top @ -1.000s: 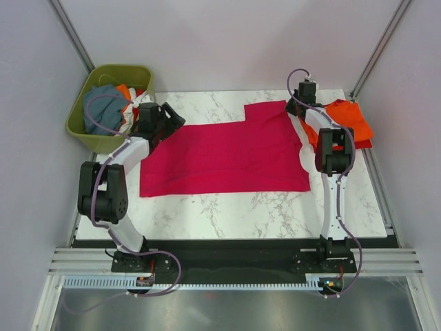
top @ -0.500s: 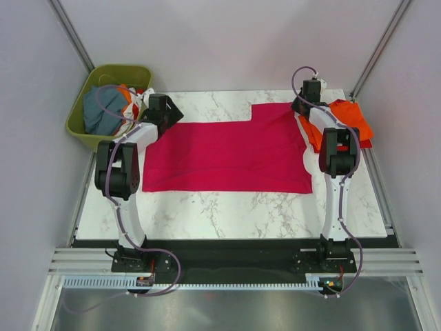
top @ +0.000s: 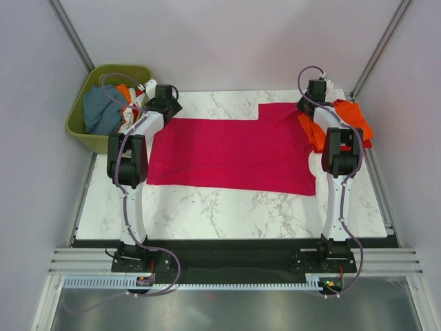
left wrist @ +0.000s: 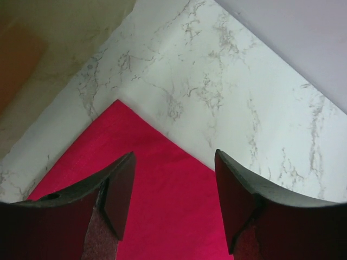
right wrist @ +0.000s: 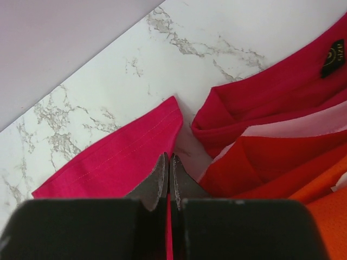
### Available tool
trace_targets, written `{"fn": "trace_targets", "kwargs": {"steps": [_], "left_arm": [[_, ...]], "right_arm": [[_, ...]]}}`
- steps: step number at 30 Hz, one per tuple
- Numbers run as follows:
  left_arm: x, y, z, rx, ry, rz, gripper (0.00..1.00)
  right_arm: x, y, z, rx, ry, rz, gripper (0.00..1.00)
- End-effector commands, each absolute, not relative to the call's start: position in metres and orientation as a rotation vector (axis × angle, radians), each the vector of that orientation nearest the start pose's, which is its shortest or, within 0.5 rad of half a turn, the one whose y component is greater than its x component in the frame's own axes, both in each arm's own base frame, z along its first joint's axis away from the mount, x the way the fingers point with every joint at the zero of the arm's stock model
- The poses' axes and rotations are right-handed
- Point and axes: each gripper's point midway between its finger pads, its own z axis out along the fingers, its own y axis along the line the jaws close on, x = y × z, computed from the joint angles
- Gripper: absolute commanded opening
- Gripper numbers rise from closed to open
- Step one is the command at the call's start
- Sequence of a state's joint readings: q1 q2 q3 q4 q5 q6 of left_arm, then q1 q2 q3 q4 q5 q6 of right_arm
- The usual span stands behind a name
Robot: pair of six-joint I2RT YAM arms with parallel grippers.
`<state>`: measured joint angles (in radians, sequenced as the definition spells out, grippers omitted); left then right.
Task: Fold and stack the t-shirts
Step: Fold the tshirt
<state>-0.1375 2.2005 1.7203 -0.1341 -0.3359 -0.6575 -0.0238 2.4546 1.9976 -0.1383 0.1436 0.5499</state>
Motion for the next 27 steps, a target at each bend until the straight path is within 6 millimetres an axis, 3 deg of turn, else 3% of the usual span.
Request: {"fn": "trace_targets", "kwargs": {"steps": [1, 2, 5, 6, 8, 13, 20, 24, 27], "left_arm": [[0.613, -0.03, 0.091, -0.745, 2.022, 0.036, 0.67], [0.614, -0.03, 0.08, -0.739, 2.045, 0.057, 0.65], [0.619, -0.018, 0.079, -0.75, 2.02, 0.144, 0.6], [0.619, -0.013, 0.07, -0.76, 2.021, 0.175, 0.6], [0.624, -0.005, 0.076, -0.774, 1.995, 0.203, 0.6], [0.635, -0.008, 0.078, -0.751, 1.994, 0.204, 0.61], [0.624, 0.006, 0.074, -0.663, 2.078, 0.364, 0.62], [0.617, 0.01, 0.074, -0.643, 2.105, 0.392, 0.63], [0.618, 0.01, 0.064, -0.641, 2.135, 0.353, 0.62]], "right_arm": [[0.671, -0.013, 0.102, 0.667, 1.956, 0.23, 0.0], [0.671, -0.011, 0.102, 0.662, 1.955, 0.234, 0.0], [0.672, -0.008, 0.102, 0.655, 1.954, 0.259, 0.0], [0.672, -0.007, 0.102, 0.652, 1.954, 0.267, 0.0], [0.672, -0.004, 0.098, 0.647, 1.963, 0.282, 0.0], [0.672, 0.0, 0.1, 0.643, 1.956, 0.309, 0.0], [0.67, 0.001, 0.099, 0.644, 1.955, 0.321, 0.0], [0.67, 0.003, 0.102, 0.644, 1.948, 0.337, 0.0], [0.67, 0.004, 0.099, 0.645, 1.952, 0.344, 0.0]]}}
